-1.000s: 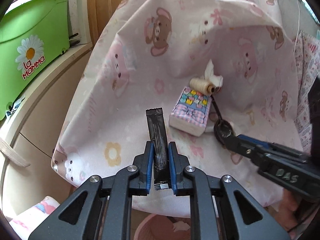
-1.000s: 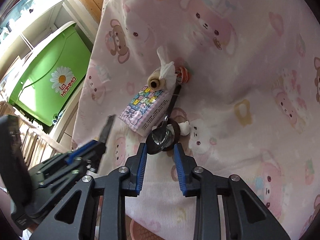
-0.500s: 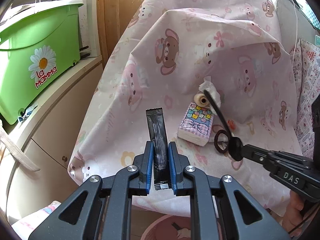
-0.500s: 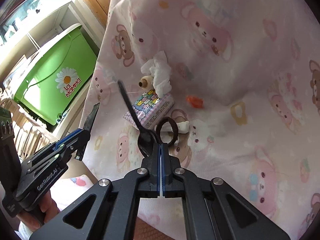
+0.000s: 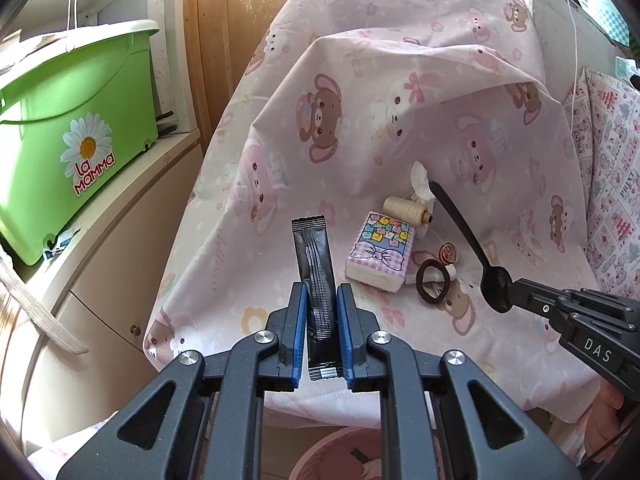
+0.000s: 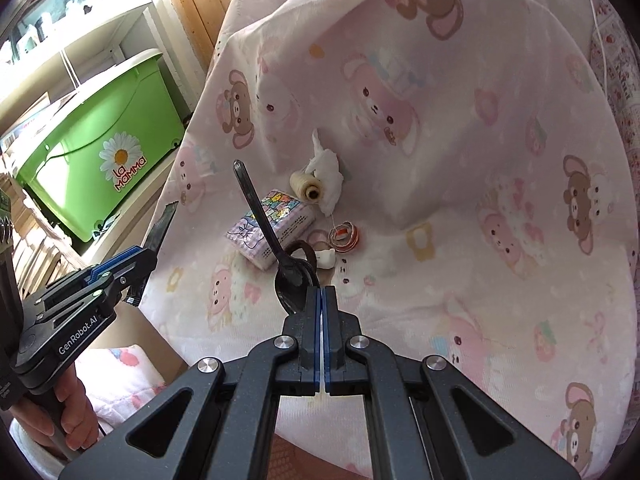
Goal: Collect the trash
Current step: 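Carry the packet and spoon in both grippers down over the wastebasket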
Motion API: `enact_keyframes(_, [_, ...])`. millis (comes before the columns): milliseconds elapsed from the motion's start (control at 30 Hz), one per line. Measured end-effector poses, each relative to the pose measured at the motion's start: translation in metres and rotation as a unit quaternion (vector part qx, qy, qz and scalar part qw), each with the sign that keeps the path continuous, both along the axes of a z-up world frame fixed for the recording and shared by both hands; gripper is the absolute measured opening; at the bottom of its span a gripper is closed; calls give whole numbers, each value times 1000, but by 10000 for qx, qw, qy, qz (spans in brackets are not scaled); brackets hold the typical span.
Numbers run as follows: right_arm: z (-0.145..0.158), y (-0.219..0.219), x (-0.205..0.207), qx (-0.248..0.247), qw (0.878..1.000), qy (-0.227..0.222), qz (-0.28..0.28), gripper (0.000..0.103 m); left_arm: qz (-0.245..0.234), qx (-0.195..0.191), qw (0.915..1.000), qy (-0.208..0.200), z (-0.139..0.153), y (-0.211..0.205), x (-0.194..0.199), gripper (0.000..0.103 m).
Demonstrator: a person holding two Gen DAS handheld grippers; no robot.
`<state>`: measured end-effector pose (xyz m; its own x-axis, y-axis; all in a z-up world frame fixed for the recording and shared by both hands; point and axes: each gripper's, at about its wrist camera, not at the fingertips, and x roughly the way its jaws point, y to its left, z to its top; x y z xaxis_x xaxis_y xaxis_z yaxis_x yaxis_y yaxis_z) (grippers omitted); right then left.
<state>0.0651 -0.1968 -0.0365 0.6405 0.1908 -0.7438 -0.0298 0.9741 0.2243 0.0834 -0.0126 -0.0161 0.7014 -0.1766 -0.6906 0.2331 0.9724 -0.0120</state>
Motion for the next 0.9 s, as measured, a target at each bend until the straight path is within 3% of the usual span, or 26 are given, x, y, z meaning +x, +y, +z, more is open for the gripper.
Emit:
enact_keyframes(300, [19, -3, -23, 103, 9999, -59, -62, 1, 45, 7, 10000, -12, 4, 9, -14, 14])
enact_keyframes(400, [28, -1, -36, -16, 9999, -103, 33, 1, -247, -115, 9996, -105, 13, 7, -27, 14])
enact_keyframes(667, [40, 14, -71, -244, 9993, -55, 263, 1, -359, -348, 9986, 152, 29, 10, -62, 14])
enact_keyframes(800, [39, 24, -90, -261, 9986, -19, 453, 1, -298, -461, 9979, 351, 18, 16, -74, 14])
enact_keyframes(900, [32, 30, -99, -150, 9982, 69, 579, 1, -286, -186, 9977, 581, -7, 13, -74, 14])
